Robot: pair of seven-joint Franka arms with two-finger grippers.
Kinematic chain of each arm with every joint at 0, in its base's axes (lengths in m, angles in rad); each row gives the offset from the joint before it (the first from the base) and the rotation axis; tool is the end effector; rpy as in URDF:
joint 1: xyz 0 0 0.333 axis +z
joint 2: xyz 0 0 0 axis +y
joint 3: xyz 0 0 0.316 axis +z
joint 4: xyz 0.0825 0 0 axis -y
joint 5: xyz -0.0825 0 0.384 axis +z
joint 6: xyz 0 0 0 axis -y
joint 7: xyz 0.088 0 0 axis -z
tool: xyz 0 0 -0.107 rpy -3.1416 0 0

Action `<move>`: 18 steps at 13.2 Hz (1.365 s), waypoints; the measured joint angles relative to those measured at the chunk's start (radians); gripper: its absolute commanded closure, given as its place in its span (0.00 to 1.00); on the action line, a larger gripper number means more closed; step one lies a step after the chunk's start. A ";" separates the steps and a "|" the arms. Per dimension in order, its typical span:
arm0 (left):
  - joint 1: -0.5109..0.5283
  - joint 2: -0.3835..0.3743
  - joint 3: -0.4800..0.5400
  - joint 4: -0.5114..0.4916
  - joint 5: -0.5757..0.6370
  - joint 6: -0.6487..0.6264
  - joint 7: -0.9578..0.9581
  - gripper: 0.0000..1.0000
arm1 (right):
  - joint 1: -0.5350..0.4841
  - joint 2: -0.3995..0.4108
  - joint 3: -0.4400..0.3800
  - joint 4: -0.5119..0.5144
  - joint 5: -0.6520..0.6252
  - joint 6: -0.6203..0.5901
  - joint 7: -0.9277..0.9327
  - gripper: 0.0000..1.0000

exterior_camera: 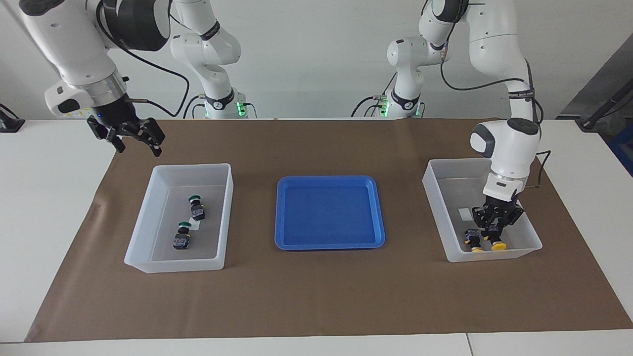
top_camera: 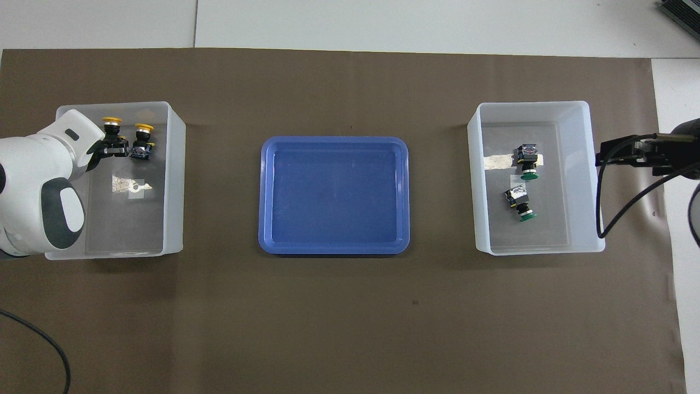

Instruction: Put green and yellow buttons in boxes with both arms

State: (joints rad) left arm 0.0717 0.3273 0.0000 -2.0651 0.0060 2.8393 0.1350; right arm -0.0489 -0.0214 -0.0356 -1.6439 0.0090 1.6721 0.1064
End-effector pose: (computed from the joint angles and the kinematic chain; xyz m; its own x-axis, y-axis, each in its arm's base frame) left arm 0.6257 0.0446 0.3222 0.9007 -0.0759 0.4277 -0.0545 -0.9966 -0.0622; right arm 0.5547 -0.0463 0.6107 0.9805 -0.1906 0.0482 -0.1901 -0.9817 -0.0150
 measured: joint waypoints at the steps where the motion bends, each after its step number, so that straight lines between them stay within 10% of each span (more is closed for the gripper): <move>1: 0.000 0.005 -0.001 0.000 0.000 0.008 0.001 0.31 | -0.008 -0.004 0.000 0.019 0.000 -0.037 0.000 0.00; 5: 0.000 0.005 -0.003 0.002 0.000 0.011 0.004 0.00 | -0.009 -0.012 -0.013 0.056 -0.007 -0.115 -0.003 0.00; 10: -0.002 -0.018 -0.008 0.008 0.000 -0.038 0.006 0.00 | 0.057 -0.012 -0.077 0.069 -0.007 -0.136 -0.005 0.00; 18: -0.130 -0.375 -0.016 -0.009 0.000 -0.636 -0.032 0.00 | 0.087 -0.012 -0.099 0.068 -0.007 -0.145 -0.006 0.00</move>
State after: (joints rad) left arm -0.0580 -0.0474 -0.0162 -2.0736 0.0058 2.2028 0.1035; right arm 0.0376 -0.0335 -0.1350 -1.5754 0.0024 1.5267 0.1007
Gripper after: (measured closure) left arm 0.000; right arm 0.000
